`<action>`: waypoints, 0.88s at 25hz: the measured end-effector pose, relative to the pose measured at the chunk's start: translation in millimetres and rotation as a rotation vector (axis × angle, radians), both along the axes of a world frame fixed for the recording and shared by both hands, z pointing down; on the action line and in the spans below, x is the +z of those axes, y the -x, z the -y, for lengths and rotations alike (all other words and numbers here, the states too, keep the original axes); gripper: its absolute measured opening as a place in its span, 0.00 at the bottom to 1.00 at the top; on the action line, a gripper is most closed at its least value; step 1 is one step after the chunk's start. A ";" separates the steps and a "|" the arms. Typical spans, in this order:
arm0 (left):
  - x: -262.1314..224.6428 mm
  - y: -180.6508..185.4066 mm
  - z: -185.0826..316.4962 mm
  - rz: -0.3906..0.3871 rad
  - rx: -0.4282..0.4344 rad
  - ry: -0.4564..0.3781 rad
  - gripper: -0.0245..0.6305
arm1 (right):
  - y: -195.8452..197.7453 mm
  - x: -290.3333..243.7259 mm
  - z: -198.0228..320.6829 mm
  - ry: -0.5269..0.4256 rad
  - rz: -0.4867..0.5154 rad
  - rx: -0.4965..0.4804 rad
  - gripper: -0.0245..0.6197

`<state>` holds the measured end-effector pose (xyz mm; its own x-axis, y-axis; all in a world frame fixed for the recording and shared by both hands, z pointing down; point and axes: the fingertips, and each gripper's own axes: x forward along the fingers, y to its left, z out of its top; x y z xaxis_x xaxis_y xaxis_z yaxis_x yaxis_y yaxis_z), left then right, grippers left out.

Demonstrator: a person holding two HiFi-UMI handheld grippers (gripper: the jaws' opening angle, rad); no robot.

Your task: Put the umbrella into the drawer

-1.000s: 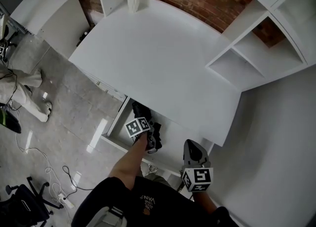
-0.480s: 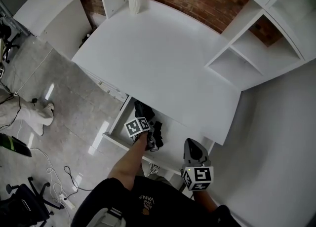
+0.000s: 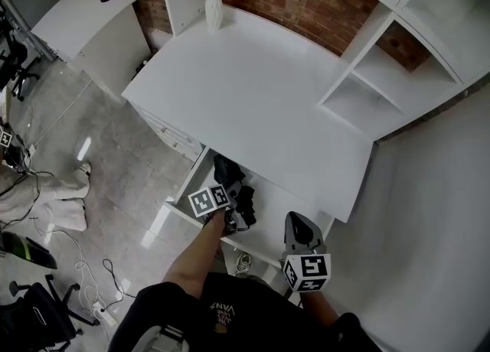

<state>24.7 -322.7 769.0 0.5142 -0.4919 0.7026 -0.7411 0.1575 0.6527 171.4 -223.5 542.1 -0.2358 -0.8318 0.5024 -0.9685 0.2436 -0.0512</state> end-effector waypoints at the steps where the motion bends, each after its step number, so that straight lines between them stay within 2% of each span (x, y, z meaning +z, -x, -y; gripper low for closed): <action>1: -6.7 0.9 -1.2 -0.006 0.002 -0.020 0.54 | 0.3 -1.2 -2.1 -0.005 0.001 -0.004 0.04; 12: -89.4 6.6 -29.8 0.015 0.083 -0.271 0.54 | -3.0 -13.7 -34.9 -0.067 0.035 -0.017 0.04; 17: -127.7 5.1 -46.7 0.078 0.137 -0.394 0.49 | -6.0 -19.9 -46.8 -0.096 0.039 -0.028 0.04; 20: -149.2 3.0 -60.2 0.115 0.166 -0.465 0.40 | -7.1 -24.5 -54.1 -0.114 0.045 -0.038 0.04; 22: -162.0 2.8 -70.4 0.144 0.181 -0.504 0.38 | -7.3 -28.3 -59.5 -0.127 0.050 -0.047 0.04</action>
